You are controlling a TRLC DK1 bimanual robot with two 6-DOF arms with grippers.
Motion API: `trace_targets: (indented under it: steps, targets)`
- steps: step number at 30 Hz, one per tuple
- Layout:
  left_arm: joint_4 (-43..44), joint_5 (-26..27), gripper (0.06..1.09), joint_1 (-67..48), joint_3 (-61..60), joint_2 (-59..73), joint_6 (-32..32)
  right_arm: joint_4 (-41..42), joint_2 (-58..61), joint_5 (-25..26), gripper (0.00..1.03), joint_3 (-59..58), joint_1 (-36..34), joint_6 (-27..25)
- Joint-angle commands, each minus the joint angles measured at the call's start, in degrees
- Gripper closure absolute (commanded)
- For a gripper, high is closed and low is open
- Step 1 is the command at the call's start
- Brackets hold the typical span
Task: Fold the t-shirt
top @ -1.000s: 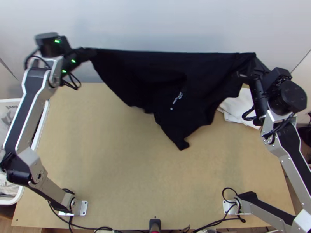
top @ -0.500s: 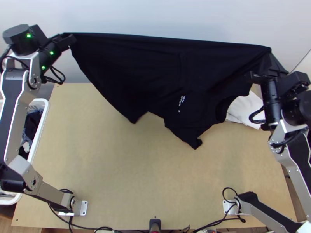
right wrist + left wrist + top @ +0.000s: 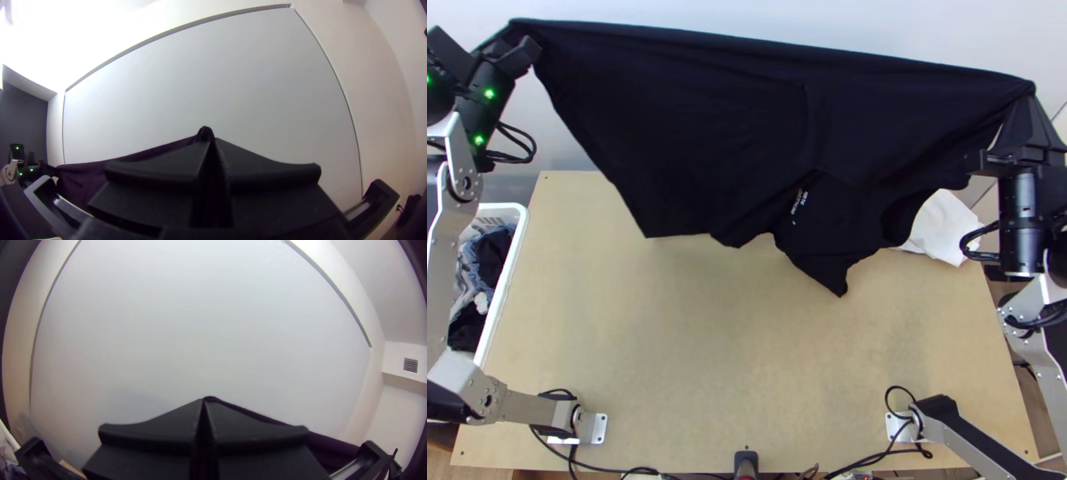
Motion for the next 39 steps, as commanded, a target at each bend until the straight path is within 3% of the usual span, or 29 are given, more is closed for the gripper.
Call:
trace_targets:
  steps: [1, 8, 11, 16, 20, 26, 29, 34, 39]
  targets:
    - [2.6, 0.0, 1.05, -0.5, -0.6, -4.1, -0.2, 0.4, -2.5, -0.6, 1.00, 1.2, 4.6, -3.6]
    - [11.5, -6.6, 1.05, -0.9, -1.4, -12.2, 3.7, -3.0, -5.7, -0.7, 1.00, 8.6, 4.6, -8.0]
    - [11.0, -7.0, 1.05, -1.6, -2.3, -16.4, 4.2, -5.7, -7.5, -0.7, 1.00, 12.2, 4.6, -10.6]
    - [10.9, -8.3, 1.05, -1.4, -9.1, -27.5, 7.6, -16.5, -10.9, -0.7, 1.00, 20.4, 4.6, -11.6]
    - [12.4, -8.2, 1.05, -1.1, -16.3, -35.8, 14.9, -24.5, -13.2, -0.7, 1.00, 25.3, 4.6, -11.9]
    - [5.9, -8.1, 1.05, -1.3, -17.3, -42.0, 14.2, -34.2, -13.7, -0.9, 1.00, 32.8, 4.6, -11.8]
    - [0.6, -8.0, 1.05, -1.0, -18.1, -44.1, 11.0, -38.9, -14.7, -1.2, 1.00, 32.8, 4.7, -9.3]
    - [-8.8, -6.9, 1.05, -1.0, -25.5, -49.4, 7.7, -47.4, -15.7, -2.1, 1.00, 29.4, 5.0, -0.4]
    - [-10.3, -4.4, 1.05, -1.2, -48.0, -60.4, 8.5, -48.8, -22.5, -2.1, 1.00, 9.1, 11.8, 4.6]
